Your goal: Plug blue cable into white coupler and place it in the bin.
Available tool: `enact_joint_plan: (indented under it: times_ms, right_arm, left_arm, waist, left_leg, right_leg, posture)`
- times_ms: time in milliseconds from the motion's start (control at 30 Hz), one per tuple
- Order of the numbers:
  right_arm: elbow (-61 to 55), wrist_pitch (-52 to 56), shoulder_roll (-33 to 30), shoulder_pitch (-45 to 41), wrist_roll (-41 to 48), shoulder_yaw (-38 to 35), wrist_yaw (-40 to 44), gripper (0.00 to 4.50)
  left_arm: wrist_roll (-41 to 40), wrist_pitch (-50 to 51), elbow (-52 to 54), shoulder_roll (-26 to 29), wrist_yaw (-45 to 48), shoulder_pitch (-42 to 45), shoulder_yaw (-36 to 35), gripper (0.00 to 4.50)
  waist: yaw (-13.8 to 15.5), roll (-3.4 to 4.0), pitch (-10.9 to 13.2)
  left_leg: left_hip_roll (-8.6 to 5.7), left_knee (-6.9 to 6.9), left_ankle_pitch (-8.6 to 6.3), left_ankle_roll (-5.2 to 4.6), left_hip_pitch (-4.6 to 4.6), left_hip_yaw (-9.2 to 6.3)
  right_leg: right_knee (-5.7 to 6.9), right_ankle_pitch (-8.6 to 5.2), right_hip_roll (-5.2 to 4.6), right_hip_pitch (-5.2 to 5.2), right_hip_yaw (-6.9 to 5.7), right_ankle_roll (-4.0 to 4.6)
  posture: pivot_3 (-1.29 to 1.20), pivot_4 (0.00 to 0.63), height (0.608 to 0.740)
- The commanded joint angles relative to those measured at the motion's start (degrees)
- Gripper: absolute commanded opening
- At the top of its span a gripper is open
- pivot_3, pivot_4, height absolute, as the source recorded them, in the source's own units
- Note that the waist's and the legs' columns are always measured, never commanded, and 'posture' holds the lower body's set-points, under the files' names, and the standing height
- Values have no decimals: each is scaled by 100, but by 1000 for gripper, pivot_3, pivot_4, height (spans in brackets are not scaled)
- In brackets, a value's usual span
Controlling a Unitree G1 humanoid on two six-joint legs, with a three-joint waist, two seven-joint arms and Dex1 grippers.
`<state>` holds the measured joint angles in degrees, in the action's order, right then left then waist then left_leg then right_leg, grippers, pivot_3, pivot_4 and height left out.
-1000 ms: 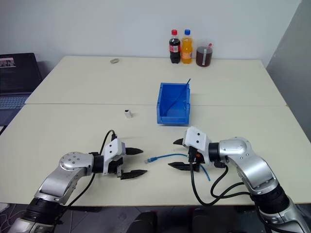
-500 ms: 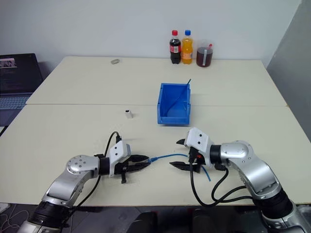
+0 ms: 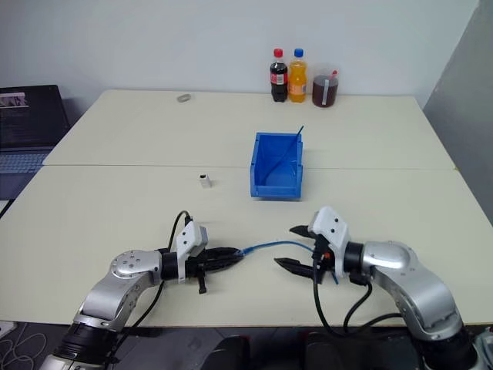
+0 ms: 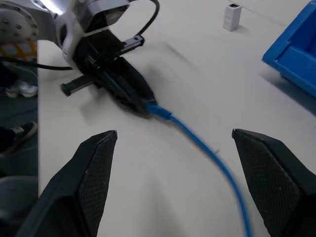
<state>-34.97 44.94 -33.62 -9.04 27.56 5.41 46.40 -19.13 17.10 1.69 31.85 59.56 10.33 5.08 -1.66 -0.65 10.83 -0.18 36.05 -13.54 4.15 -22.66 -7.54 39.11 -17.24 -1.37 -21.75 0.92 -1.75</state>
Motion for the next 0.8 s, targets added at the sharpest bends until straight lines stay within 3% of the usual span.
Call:
enact_joint_plan:
  times_ms: [33, 300, 567, 800]
  right_arm:
    - [-384, 194, 75, 153, 670, -290, 17, 3971]
    - [28, 795, 1165, 110, 1588, -576, -1110, 3971]
    - [703, 1010, 1972, -602, 2053, -684, -1741, 3971]
    - [850, 1164, 2162, -844, 2450, -674, -1895, 3971]
  left_arm:
    - [-610, 444, 428, -137, -92, 140, -326, 225]
    - [-2040, 1934, 1262, -404, -573, 376, -789, 225]
    - [-2434, 2285, 1467, -527, -903, 444, -888, 225]
    - [-2540, 2301, 1524, -568, -1036, 404, -853, 225]
  waist:
    - [-3, 0, 0]
    - [-21, 0, 0]
    - [-20, 0, 0]
    - [-20, 0, 0]
  left_leg:
    - [0, 0, 0, 0, 1, 0]
    - [9, 1, 1, -1, 7, 0]
    - [7, 1, 1, 0, 11, 3]
    - [6, -1, 1, 0, 8, 5]
  right_leg:
    - [2, 0, 0, 0, 0, 0]
    - [7, 0, 8, 1, 2, -1]
    - [10, 0, 9, 1, 6, 0]
    - [6, 0, 8, 0, 8, 0]
  posture:
    - [0, 150, 740]
    - [0, 150, 740]
    - [0, 150, 740]
    - [0, 150, 740]
